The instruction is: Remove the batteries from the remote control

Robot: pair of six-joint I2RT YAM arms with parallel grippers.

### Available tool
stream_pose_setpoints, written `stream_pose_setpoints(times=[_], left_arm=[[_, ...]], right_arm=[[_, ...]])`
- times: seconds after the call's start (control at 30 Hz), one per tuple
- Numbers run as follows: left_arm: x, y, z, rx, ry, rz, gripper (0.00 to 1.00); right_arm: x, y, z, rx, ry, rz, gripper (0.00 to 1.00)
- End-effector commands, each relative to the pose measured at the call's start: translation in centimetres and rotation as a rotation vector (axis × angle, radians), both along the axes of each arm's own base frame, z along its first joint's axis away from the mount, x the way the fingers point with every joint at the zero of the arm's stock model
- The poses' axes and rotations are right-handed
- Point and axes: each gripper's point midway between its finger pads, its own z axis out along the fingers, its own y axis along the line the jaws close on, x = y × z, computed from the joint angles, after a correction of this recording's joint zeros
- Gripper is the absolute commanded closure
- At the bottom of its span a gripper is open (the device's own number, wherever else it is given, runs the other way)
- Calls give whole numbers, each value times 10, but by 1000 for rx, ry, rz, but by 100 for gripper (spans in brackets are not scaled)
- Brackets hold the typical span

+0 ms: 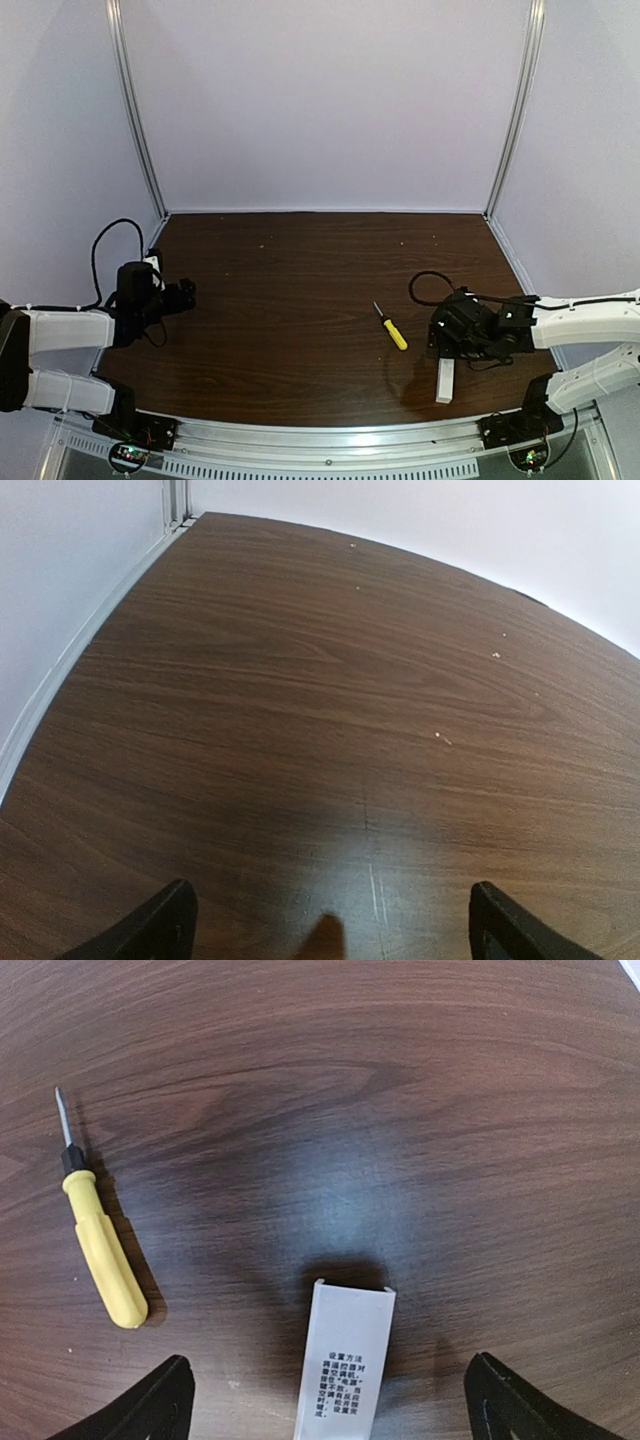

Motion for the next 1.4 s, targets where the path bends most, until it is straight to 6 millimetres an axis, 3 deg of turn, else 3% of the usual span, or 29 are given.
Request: stream_pose_setpoints(times=[0.0,0.07,0.3,0.43,0.73,0.9,1.07,1.2,1.37], left_arm=[[4,-2,8,-1,-25,1,4],[5,-2,9,-1,-28,2,4],[4,-3,10,1,-33,1,4],[4,-3,10,1,-33,1,4],[4,-3,9,3,-31,-2,4],[4,-3,9,3,-29,-2,4],[4,-3,10,4,-31,-1,4],[4,-3,9,4,-26,-1,4],[3,-4,11,1,-35,-10,3]], right_arm=[[9,2,3,-5,-44,-47,12],[9,1,-2,-10,-37,-54,21],[10,0,-14,-44,-19,-70,29],[9,2,-20,-39,-12,-68,46],[2,-1,-37,-24,16,-65,48],[0,-2,-41,-21,21,-64,59],[-1,-3,-44,-28,31,-61,68],[-1,-1,-43,-23,31,-56,81],[9,11,-23,12,-11,-37,86]])
